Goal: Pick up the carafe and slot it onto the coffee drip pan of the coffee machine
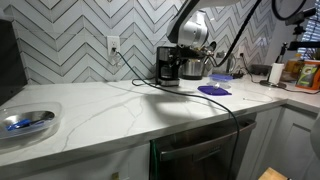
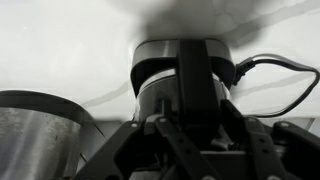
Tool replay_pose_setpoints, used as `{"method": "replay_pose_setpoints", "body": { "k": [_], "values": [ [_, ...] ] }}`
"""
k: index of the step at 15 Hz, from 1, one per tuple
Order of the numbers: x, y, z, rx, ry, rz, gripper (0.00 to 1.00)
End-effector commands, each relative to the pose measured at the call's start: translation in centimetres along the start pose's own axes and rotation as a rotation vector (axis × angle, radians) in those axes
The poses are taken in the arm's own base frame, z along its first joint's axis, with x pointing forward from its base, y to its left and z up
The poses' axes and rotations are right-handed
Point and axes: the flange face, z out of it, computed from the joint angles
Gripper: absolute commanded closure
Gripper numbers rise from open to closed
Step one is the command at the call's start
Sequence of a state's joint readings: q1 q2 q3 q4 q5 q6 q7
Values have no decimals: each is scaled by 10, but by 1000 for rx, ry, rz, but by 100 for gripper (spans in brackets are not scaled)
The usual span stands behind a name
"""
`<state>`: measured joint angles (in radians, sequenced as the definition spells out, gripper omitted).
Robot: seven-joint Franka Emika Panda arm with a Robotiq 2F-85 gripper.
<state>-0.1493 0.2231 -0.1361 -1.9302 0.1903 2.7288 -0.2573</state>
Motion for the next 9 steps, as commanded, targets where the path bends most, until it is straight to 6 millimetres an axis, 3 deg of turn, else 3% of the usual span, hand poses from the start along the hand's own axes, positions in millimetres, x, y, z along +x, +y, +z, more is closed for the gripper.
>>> {"method": "replay_pose_setpoints", "body": {
  "k": [1, 3, 9],
  "values": [
    [-2, 2, 9, -8, 1, -8, 16],
    [-4, 0, 8, -5, -14, -7, 2],
    [-8, -2, 9, 12, -31, -5, 0]
  ]
}}
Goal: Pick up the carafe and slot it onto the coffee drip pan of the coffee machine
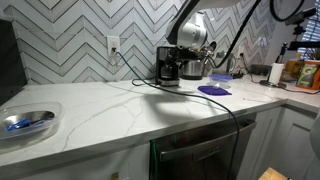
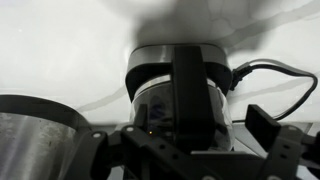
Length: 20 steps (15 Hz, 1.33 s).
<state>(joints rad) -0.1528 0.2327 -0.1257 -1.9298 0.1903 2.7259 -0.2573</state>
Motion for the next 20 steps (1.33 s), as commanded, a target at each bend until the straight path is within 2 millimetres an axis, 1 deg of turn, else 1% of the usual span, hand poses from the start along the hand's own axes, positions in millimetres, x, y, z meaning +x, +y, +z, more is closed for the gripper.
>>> {"method": "replay_pose_setpoints", "body": {
  "k": [1, 3, 6, 11, 13, 16, 17, 20],
  "values": [
    [-7, 3, 5, 4, -9, 0, 0],
    [-9, 5, 13, -6, 17, 5, 0],
    [-12, 7, 19, -19, 86, 13, 0],
    [-18, -4, 30, 15, 171, 35, 0],
    [-20, -4, 32, 30, 192, 45, 0],
    [-25, 4, 29, 32, 187, 38, 0],
    [-29, 9, 26, 19, 173, 34, 0],
    [-43, 16, 12, 21, 113, 28, 0]
  ]
}}
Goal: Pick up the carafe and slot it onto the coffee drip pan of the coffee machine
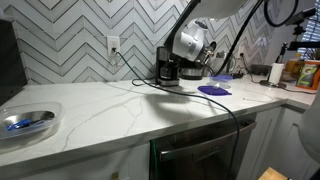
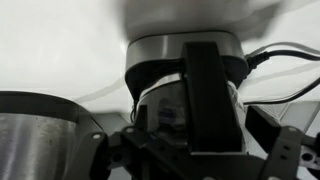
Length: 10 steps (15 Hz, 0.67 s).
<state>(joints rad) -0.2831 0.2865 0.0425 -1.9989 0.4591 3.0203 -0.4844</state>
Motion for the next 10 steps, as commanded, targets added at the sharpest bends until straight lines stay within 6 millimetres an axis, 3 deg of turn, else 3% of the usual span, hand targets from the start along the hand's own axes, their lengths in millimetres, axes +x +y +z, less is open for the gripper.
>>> {"method": "replay_pose_setpoints", "body": {
  "k": [1, 5, 10],
  "values": [
    [-20, 12, -26, -4, -86, -12, 0],
    [-33, 26, -66, -4, -204, -5, 0],
    [-36, 14, -133, 51, -372, -12, 0]
  ]
}}
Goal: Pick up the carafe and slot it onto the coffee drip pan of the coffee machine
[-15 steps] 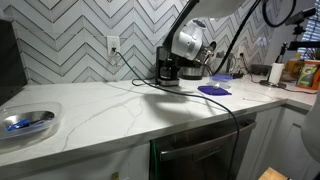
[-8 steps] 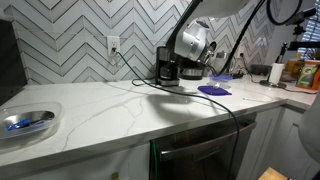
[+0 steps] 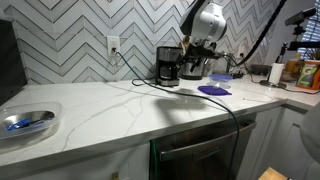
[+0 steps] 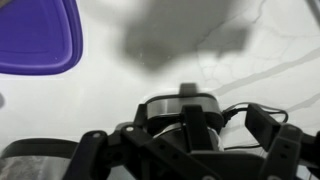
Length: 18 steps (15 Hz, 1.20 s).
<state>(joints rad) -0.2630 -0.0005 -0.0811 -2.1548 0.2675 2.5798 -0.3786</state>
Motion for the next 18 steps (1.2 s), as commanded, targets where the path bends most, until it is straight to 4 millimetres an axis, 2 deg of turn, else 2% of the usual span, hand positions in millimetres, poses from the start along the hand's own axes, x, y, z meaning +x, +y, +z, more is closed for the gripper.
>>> {"method": "replay_pose_setpoints", "body": {
  "k": [1, 6, 9, 10, 11, 13, 18],
  "values": [
    [-28, -15, -53, 3, -103, 0, 0],
    [-47, -22, -118, -95, -157, -12, 0],
    [-62, -23, -144, -104, -163, -41, 0],
    [-66, -20, -148, -103, -178, -57, 0],
    [-46, -22, -139, -96, -155, -39, 0],
    [-54, -20, -149, -98, -157, -41, 0],
    [-58, -21, -148, -97, -161, -42, 0]
  ]
}}
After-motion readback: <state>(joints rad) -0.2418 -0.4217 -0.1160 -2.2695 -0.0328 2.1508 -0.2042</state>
